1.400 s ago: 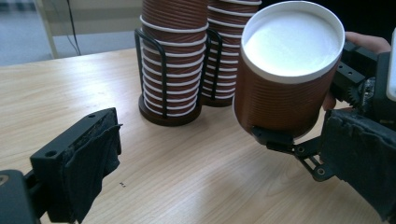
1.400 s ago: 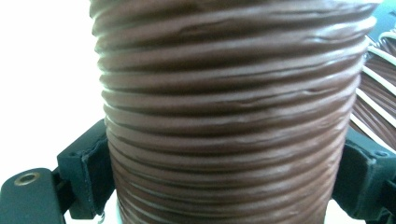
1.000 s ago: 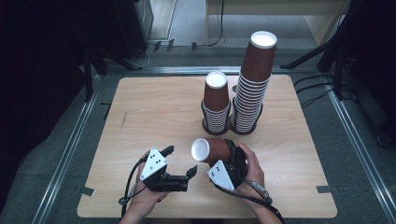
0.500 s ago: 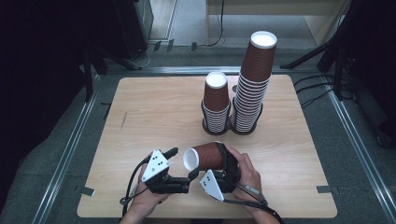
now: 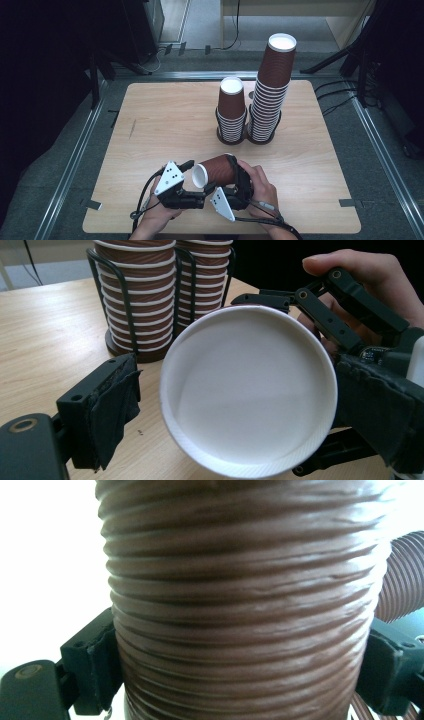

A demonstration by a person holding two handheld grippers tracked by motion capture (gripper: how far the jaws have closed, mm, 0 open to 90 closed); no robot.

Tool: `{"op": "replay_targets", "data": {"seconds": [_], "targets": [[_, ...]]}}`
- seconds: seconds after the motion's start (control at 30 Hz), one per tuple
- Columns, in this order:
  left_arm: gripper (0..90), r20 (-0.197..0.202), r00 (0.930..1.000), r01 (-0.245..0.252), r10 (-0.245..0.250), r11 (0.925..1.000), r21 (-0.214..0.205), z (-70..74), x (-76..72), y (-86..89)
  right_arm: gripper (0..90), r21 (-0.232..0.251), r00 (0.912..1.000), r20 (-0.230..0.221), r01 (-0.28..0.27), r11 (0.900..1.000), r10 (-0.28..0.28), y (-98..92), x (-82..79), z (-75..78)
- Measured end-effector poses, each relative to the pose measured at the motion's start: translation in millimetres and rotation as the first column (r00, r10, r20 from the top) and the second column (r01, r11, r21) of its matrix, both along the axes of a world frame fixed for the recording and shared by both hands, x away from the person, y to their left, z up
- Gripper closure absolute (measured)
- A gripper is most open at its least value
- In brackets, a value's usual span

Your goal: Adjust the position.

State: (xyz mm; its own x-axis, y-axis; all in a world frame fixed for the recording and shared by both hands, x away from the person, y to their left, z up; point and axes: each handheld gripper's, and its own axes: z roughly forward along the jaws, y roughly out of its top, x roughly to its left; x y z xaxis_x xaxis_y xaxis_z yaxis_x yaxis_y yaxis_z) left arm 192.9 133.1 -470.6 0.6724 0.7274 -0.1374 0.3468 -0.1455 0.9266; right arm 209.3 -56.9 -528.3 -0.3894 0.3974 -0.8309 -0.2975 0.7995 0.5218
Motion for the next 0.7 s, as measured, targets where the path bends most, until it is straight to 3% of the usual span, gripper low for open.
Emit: {"op": "replay_targets", "data": {"seconds": [0.13, 0.7], "targets": [[13.9, 0.005, 0.9999, 0.012, -0.012, 0.9999, -0.001, 0.0, -1.1, -0.7, 10.6, -0.007, 0.9999, 0.008, -0.009, 0.9999, 0.009, 0.8, -1.2, -0.5], [20.9, -0.013, 0.9990, 0.042, -0.042, 0.9991, -0.005, -0.2, -0.5, -0.1, 10.3, -0.019, 0.9994, 0.017, -0.029, 0.9994, 0.030, 3.0, -3.2, -2.2]]}}
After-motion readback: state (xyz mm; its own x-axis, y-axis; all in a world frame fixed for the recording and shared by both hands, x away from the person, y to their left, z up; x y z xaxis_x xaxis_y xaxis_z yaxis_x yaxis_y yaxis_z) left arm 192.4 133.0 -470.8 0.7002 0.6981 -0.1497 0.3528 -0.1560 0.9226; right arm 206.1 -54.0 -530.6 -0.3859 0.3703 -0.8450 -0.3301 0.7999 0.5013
